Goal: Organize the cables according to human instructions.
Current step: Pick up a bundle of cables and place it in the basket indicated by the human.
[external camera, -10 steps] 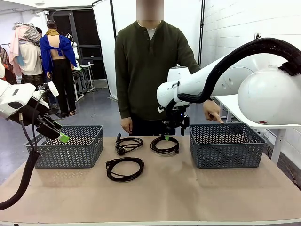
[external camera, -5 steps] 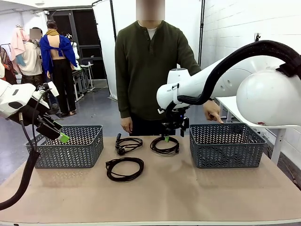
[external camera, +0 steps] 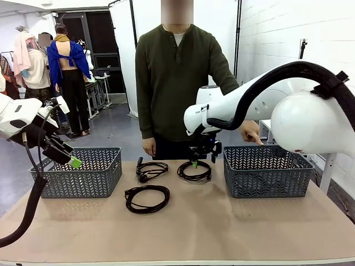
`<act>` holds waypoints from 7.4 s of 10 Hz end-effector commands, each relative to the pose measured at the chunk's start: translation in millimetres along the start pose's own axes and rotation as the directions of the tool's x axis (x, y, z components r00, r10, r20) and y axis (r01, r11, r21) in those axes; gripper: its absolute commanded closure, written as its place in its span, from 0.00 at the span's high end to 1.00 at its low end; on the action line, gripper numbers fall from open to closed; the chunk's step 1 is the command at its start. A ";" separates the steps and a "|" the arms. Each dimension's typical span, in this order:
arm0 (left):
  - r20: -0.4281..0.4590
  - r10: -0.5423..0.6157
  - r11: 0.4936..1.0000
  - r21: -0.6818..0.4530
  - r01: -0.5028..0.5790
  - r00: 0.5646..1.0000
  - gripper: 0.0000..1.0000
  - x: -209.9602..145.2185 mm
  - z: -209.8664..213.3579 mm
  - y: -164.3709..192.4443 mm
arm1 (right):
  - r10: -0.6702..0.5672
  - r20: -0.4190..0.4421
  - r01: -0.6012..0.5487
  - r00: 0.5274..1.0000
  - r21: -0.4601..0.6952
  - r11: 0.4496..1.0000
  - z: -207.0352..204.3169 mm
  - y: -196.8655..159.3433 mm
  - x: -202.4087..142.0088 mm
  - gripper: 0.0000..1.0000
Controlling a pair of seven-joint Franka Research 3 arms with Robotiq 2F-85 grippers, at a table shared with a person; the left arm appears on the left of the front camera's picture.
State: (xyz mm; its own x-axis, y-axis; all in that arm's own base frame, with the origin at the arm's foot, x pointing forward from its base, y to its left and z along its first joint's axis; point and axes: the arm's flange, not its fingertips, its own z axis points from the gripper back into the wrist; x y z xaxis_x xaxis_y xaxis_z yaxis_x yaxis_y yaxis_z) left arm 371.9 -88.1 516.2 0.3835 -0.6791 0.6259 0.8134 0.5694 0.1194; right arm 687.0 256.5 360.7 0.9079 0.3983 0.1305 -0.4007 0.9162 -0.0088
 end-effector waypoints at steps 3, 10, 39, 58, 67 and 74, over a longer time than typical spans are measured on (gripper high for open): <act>0.010 -0.001 1.000 -0.012 0.001 1.000 1.00 -1.4 -0.1 2.2 | -0.058 0.001 0.058 0.998 -0.078 0.995 -13.6 -0.1 27.3 1.00; 0.010 -0.001 1.000 -0.012 0.001 1.000 1.00 -1.4 -0.1 2.2 | -0.122 -0.020 0.120 0.992 -0.087 0.989 -29.8 -13.4 45.9 1.00; 0.010 -0.001 1.000 -0.012 0.001 1.000 1.00 -1.4 -0.1 2.2 | -0.120 -0.144 0.129 0.982 0.056 0.990 -61.1 -28.3 65.4 0.03; 0.010 -0.001 1.000 -0.012 0.001 1.000 1.00 -1.4 -0.1 2.2 | 0.568 -0.212 -0.543 0.795 0.168 0.823 166.2 -32.0 -7.1 0.00; 0.010 -0.001 1.000 -0.012 0.001 1.000 1.00 -1.4 -0.1 2.2 | 0.805 -0.175 -0.767 0.566 0.246 0.593 184.3 -57.7 -16.0 0.00; 0.010 -0.001 1.000 -0.012 0.001 1.000 1.00 -1.4 -0.1 2.2 | 0.862 -0.114 -0.823 0.494 0.256 0.506 216.5 -86.3 -44.4 0.00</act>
State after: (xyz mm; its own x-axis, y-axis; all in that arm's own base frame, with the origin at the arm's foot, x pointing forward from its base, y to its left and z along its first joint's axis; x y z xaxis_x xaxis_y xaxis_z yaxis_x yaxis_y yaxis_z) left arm 371.8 -88.4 516.2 0.3831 -0.6796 0.6256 0.8136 0.5690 0.1197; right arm 670.4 167.8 560.8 0.1602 0.9831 -0.0890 -0.9764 0.1710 0.1319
